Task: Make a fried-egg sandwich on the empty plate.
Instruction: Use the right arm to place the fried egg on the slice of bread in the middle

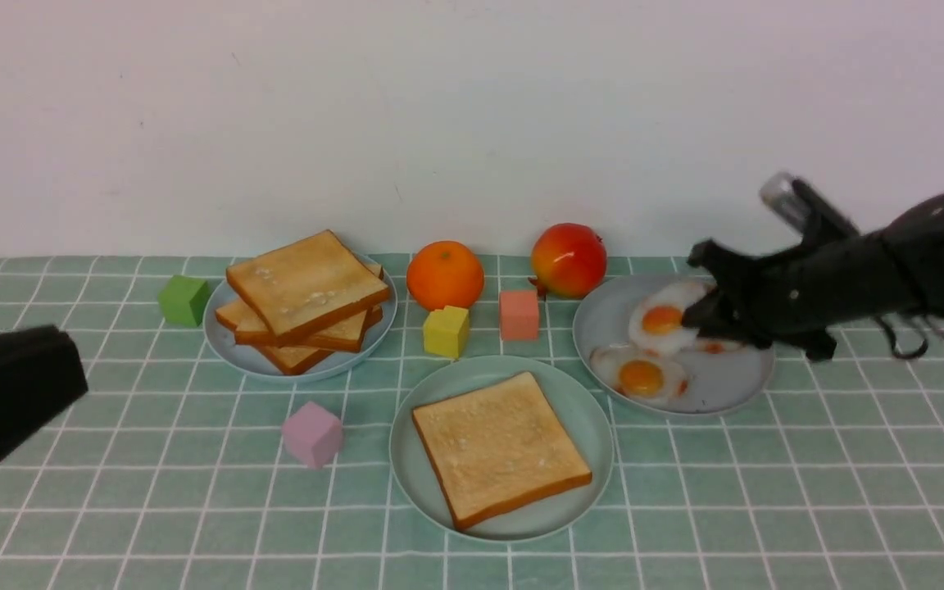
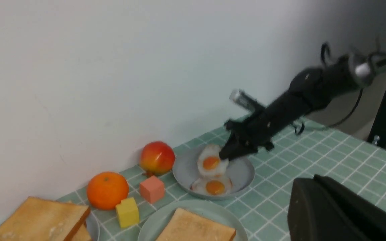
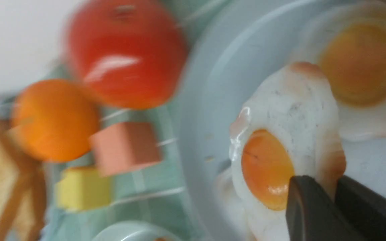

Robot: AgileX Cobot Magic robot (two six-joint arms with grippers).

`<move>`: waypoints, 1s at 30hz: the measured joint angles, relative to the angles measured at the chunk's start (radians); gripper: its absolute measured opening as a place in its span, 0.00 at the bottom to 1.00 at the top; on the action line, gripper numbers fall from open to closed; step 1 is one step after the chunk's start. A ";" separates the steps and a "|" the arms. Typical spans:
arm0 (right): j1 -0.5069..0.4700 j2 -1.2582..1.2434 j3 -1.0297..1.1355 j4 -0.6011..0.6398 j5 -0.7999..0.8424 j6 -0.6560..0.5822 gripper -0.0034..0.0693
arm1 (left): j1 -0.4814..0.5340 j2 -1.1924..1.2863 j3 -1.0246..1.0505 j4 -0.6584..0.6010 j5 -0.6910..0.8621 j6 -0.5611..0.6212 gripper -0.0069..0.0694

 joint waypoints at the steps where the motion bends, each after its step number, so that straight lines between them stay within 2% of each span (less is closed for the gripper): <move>1: 0.000 -0.063 0.000 -0.005 0.022 -0.026 0.16 | 0.000 0.000 0.000 0.003 0.023 0.000 0.08; 6: 0.007 -0.218 0.007 -0.042 0.149 -0.057 0.16 | 0.000 0.001 0.000 0.003 0.113 -0.002 0.08; 10: 0.066 -0.302 0.071 -0.058 0.250 -0.061 0.16 | 0.000 0.009 0.000 0.003 0.169 -0.002 0.08; 13: 0.205 -0.315 0.171 -0.062 0.292 -0.062 0.16 | 0.000 0.019 0.001 0.003 0.199 -0.003 0.08; 17: 0.331 -0.269 0.212 -0.034 0.230 -0.064 0.16 | 0.000 0.021 0.001 0.003 0.200 -0.003 0.08; 20: 0.378 -0.216 0.212 0.001 0.155 -0.070 0.16 | 0.000 0.022 0.001 0.003 0.202 -0.003 0.08; 26: 0.388 -0.104 0.185 0.116 0.060 -0.096 0.16 | 0.000 0.022 0.001 0.003 0.222 -0.003 0.08; 30: 0.388 -0.071 0.184 0.140 0.018 -0.097 0.16 | 0.000 0.022 0.001 0.003 0.229 -0.003 0.09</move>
